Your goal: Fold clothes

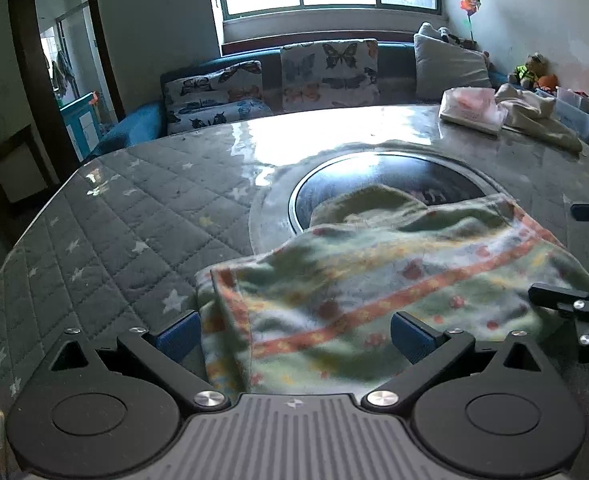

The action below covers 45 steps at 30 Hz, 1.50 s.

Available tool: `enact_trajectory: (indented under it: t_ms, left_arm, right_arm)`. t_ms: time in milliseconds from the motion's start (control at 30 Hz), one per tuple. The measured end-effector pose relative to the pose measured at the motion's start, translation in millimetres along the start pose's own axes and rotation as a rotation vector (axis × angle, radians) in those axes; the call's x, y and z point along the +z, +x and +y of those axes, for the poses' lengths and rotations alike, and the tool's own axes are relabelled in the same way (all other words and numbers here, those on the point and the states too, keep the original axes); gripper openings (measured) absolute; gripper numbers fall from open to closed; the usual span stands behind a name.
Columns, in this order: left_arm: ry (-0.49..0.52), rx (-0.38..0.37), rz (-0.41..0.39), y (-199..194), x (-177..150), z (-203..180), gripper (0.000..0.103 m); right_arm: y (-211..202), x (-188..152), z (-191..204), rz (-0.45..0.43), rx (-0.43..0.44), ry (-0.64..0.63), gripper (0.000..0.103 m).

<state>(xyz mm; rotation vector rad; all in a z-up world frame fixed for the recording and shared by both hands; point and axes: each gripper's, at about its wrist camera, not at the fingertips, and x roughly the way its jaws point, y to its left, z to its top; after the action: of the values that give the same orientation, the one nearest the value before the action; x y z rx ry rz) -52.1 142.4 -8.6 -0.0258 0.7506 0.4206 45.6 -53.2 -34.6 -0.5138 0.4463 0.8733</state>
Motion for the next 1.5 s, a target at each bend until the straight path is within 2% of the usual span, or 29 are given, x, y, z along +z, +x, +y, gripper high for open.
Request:
enact_trajectory:
  t_ms: [200, 467, 633, 767, 867, 1033, 1367, 1500]
  left_arm:
    - [0.019, 0.004, 0.004, 10, 3, -7, 0.102]
    - [0.021, 0.0, 0.031, 20, 1, -7, 0.102]
    - [0.003, 0.005, 0.037, 20, 0, -2, 0.103]
    - [-0.035, 0.012, 0.032, 13, 0, 12, 0.103]
    - [-0.073, 0.013, 0.036, 8, -3, 25, 0.103]
    - [-0.134, 0.029, 0.054, 2, -12, 46, 0.103]
    - [-0.222, 0.076, 0.052, -12, -29, 84, 0.103]
    - [-0.271, 0.095, 0.048, -18, -33, 102, 0.103]
  right_arm:
    - [16, -10, -14, 0.045, -0.077, 0.032, 0.103]
    - [12, -7, -37, 0.039, -0.131, 0.058, 0.103]
    - [20, -13, -43, 0.073, -0.127, 0.079, 0.103]
    - [10, -1, -38, 0.051, -0.104, 0.05, 0.103]
    - [2, 9, -27, 0.03, -0.055, 0.028, 0.103]
    - [-8, 25, 4, 0.017, 0.092, -0.025, 0.103]
    - [-22, 47, 94, -0.013, 0.321, -0.248, 0.103]
    - [-23, 55, 124, -0.024, 0.392, -0.3, 0.103]
